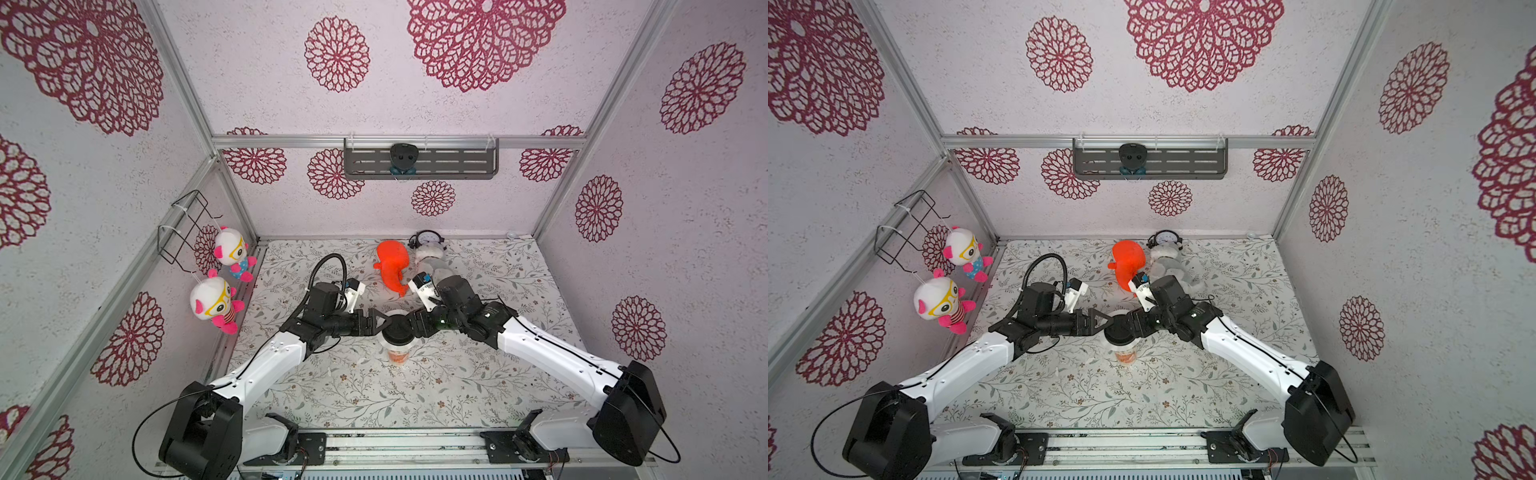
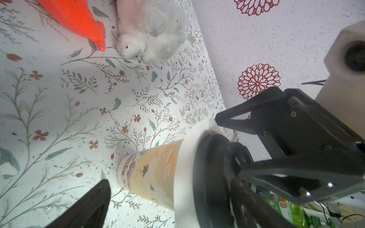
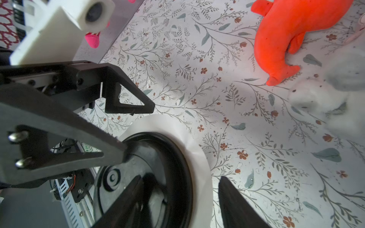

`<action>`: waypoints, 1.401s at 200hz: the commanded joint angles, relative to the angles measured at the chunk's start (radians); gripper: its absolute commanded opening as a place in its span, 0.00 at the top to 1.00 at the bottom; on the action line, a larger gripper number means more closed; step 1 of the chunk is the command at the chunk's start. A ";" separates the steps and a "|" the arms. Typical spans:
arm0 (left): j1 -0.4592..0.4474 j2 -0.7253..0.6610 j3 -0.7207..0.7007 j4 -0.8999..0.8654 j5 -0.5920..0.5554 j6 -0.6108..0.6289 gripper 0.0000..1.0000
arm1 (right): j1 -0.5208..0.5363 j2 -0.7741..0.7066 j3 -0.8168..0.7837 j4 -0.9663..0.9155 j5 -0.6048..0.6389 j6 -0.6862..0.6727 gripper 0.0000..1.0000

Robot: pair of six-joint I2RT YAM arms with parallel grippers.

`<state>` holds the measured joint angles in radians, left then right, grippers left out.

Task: Put the leak-proof paper on the milk tea cups
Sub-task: Secure the cup lid on the cup.

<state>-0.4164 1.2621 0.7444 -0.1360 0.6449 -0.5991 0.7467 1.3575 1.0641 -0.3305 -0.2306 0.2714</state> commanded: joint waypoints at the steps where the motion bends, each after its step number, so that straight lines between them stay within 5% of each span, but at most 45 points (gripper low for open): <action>1: -0.003 -0.043 -0.011 -0.005 -0.002 -0.002 0.03 | 0.003 0.024 -0.012 -0.170 0.112 -0.046 0.39; 66: -0.004 -0.008 -0.034 0.020 0.006 -0.003 0.08 | 0.019 0.037 0.022 -0.177 0.094 -0.065 0.40; 117: -0.004 -0.006 -0.040 0.015 0.007 0.005 0.16 | 0.035 0.034 0.112 -0.246 0.156 -0.109 0.31; 201: -0.003 0.003 -0.041 -0.007 -0.009 0.015 0.17 | 0.086 0.014 0.158 -0.238 0.145 -0.270 0.17; 280: -0.002 0.018 -0.040 -0.020 -0.026 0.024 0.14 | 0.084 0.029 0.124 -0.226 0.195 -0.230 0.16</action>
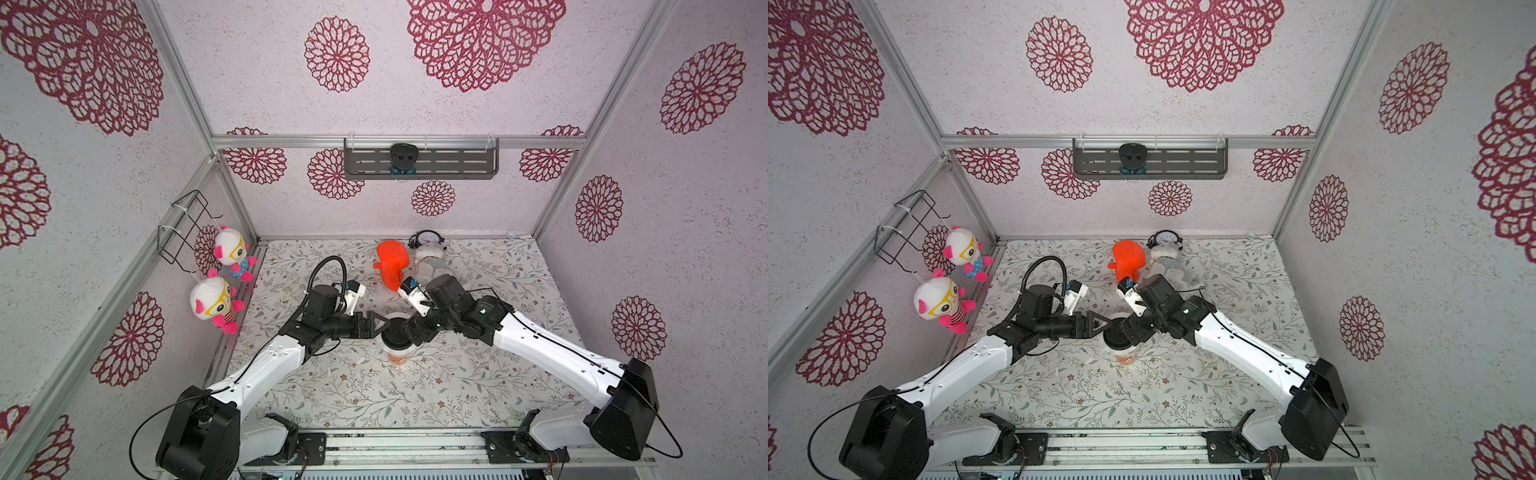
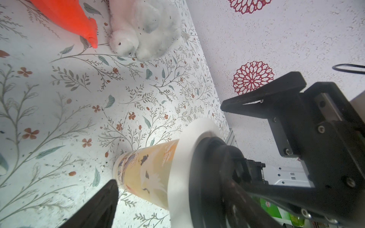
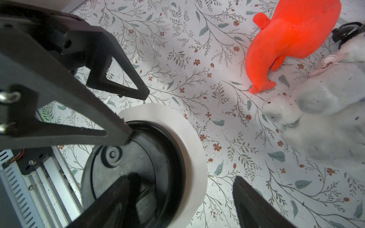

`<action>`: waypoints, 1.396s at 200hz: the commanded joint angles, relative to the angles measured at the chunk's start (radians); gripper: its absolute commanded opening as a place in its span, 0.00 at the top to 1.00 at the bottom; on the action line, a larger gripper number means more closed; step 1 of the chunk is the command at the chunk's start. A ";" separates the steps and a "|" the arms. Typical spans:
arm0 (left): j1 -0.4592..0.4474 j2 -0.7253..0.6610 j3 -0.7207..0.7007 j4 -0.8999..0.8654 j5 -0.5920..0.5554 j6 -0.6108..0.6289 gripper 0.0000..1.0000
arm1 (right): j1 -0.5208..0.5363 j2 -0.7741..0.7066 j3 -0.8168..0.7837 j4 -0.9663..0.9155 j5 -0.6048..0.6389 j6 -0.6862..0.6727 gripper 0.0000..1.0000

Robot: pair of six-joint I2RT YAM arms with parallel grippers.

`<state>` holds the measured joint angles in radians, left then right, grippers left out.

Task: Put the leak-proof paper on the milk tea cups
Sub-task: Secure the cup lid on the cup.

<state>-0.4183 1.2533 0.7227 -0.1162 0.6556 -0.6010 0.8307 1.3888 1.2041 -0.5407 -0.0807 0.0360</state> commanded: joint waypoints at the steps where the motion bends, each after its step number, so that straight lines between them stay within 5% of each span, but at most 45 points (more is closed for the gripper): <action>1: -0.001 0.027 -0.018 -0.040 -0.037 0.026 0.14 | 0.001 -0.003 -0.017 -0.016 0.046 0.007 0.16; 148: 0.002 -0.063 0.048 -0.100 -0.077 0.024 0.03 | -0.010 -0.045 0.062 -0.048 0.081 0.029 0.22; 239: 0.002 -0.054 0.037 -0.094 -0.067 0.027 0.14 | 0.065 -0.020 0.068 -0.011 -0.049 -0.079 0.13; 279: 0.002 -0.042 0.035 -0.078 -0.058 0.024 0.16 | 0.095 0.022 0.094 -0.030 -0.009 -0.113 0.08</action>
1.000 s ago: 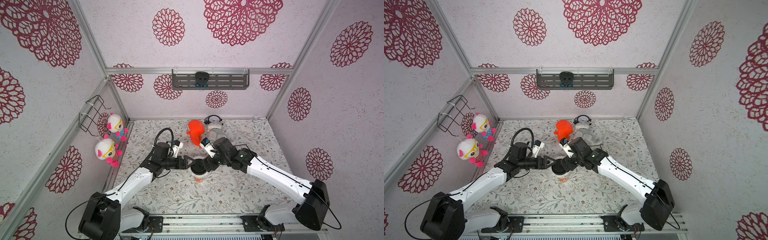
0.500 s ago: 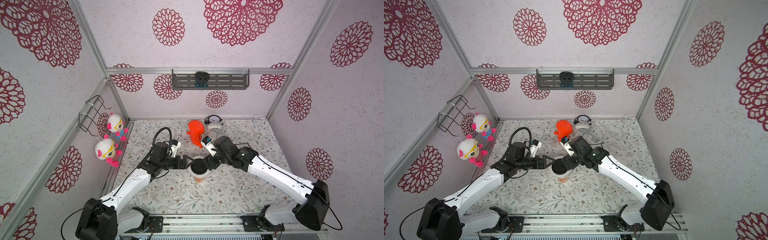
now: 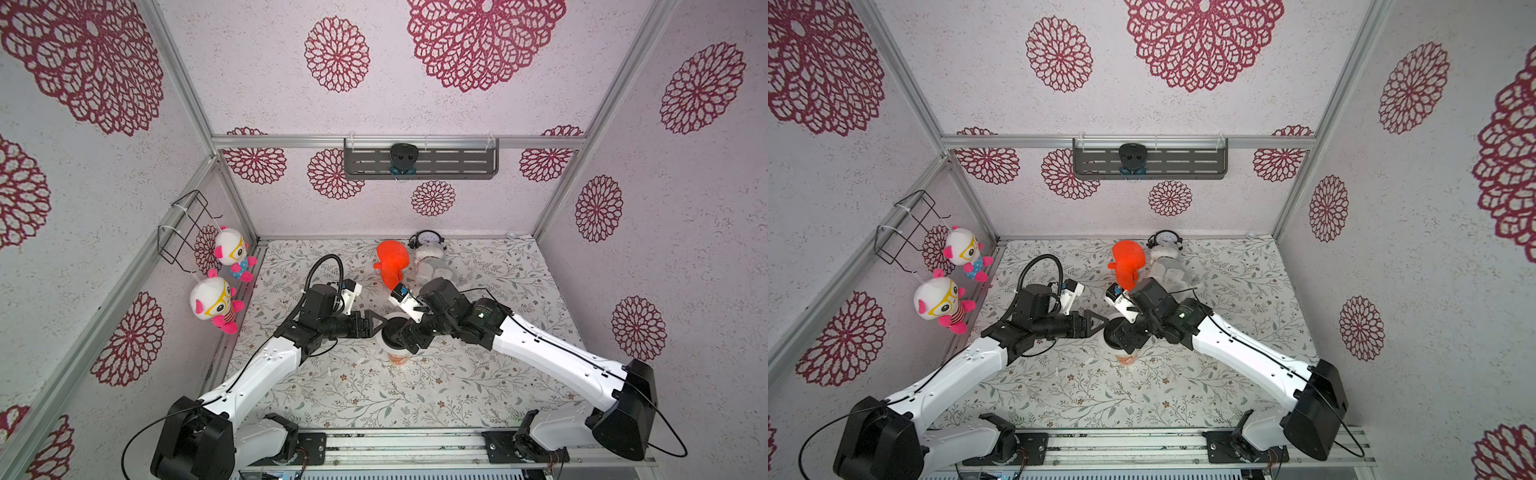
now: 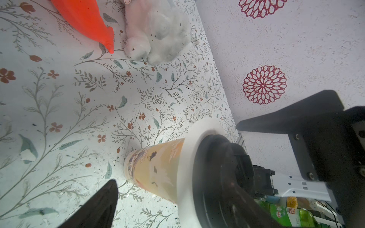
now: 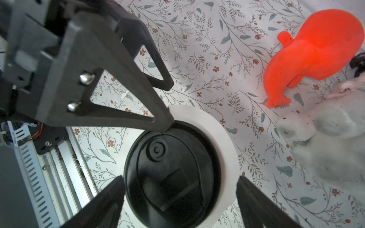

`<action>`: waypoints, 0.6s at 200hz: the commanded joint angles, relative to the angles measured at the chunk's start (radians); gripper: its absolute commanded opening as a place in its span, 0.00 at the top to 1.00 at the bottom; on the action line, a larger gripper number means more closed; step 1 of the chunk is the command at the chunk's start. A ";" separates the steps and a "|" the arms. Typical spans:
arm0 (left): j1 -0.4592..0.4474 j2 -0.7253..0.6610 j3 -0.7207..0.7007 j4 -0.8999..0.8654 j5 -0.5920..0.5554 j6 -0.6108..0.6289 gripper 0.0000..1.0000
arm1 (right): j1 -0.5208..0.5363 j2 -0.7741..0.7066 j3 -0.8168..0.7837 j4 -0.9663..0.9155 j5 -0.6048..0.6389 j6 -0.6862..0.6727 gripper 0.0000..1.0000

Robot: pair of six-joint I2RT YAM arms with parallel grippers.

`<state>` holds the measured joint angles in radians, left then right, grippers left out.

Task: Put the leak-proof paper on the milk tea cups
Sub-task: Secure the cup lid on the cup.

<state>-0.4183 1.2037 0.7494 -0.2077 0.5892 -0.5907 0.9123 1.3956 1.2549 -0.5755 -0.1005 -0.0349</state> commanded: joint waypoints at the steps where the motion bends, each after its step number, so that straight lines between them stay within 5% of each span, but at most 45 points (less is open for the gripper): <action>1: 0.002 0.008 0.008 0.013 0.010 0.014 0.16 | 0.014 0.015 0.043 0.005 0.011 -0.044 0.08; 120: 0.004 0.024 0.011 0.021 0.023 0.014 0.19 | 0.031 0.053 0.056 0.000 0.077 -0.095 0.16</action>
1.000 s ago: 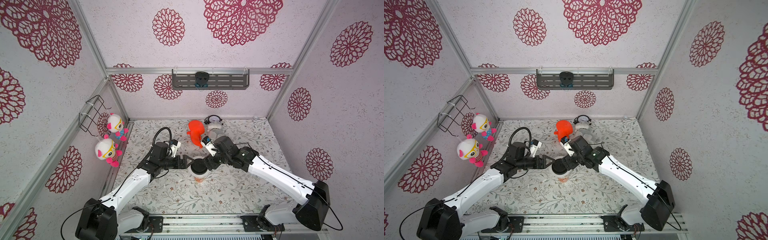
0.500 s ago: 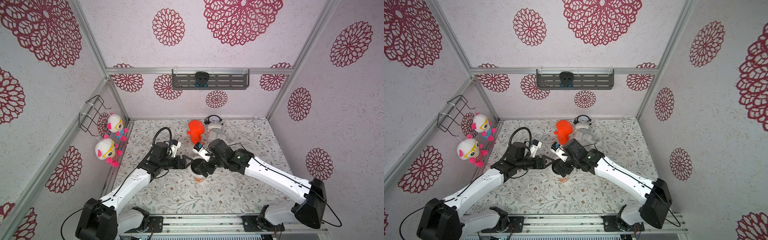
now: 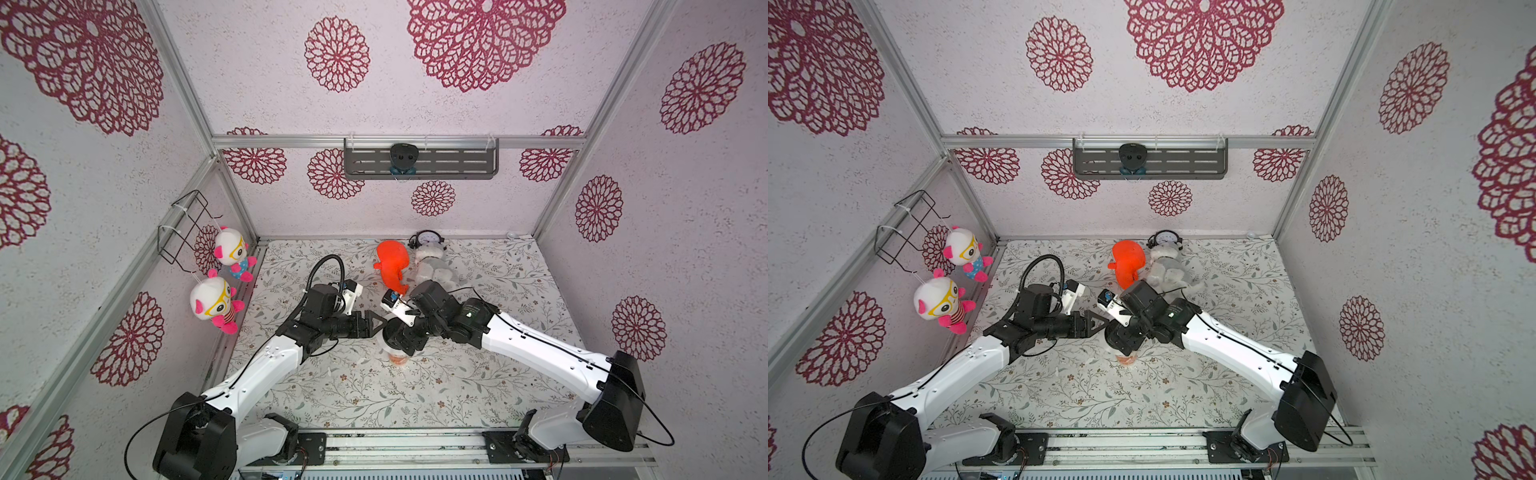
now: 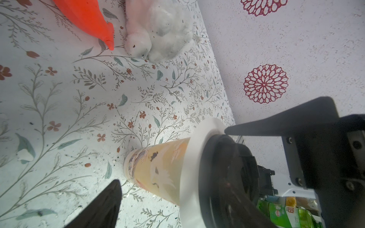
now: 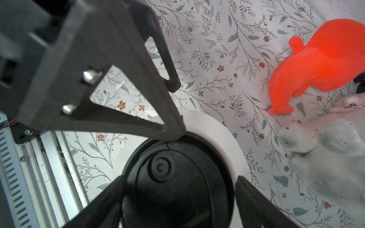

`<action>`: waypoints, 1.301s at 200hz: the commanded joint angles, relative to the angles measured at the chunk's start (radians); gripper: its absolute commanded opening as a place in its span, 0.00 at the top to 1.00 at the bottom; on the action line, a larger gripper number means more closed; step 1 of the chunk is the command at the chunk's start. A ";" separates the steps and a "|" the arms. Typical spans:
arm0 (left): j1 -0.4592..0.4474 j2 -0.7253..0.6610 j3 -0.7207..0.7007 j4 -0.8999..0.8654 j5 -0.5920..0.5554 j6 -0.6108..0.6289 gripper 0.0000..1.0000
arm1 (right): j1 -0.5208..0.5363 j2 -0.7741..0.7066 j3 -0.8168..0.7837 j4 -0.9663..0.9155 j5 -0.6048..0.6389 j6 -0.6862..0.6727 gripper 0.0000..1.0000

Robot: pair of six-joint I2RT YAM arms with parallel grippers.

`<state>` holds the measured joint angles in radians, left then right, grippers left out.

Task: Put the leak-proof paper on the milk tea cups
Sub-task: Secure the cup lid on the cup.

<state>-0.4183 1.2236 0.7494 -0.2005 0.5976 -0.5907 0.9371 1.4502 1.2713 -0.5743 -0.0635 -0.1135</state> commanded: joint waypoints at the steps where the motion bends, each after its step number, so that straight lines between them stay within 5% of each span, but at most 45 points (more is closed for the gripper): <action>1: 0.003 0.004 0.011 0.013 0.014 0.014 0.19 | 0.006 -0.002 0.039 -0.001 0.041 -0.016 0.16; 150: 0.009 0.007 0.010 0.013 0.014 0.014 0.17 | 0.005 -0.022 -0.002 0.039 -0.002 -0.026 0.19; 260: 0.010 0.008 0.069 -0.013 0.008 0.022 0.07 | 0.006 -0.042 -0.075 0.083 -0.005 -0.029 0.22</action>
<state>-0.4152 1.2255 0.7761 -0.2089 0.5999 -0.5896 0.9379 1.4353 1.2270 -0.4904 -0.0692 -0.1223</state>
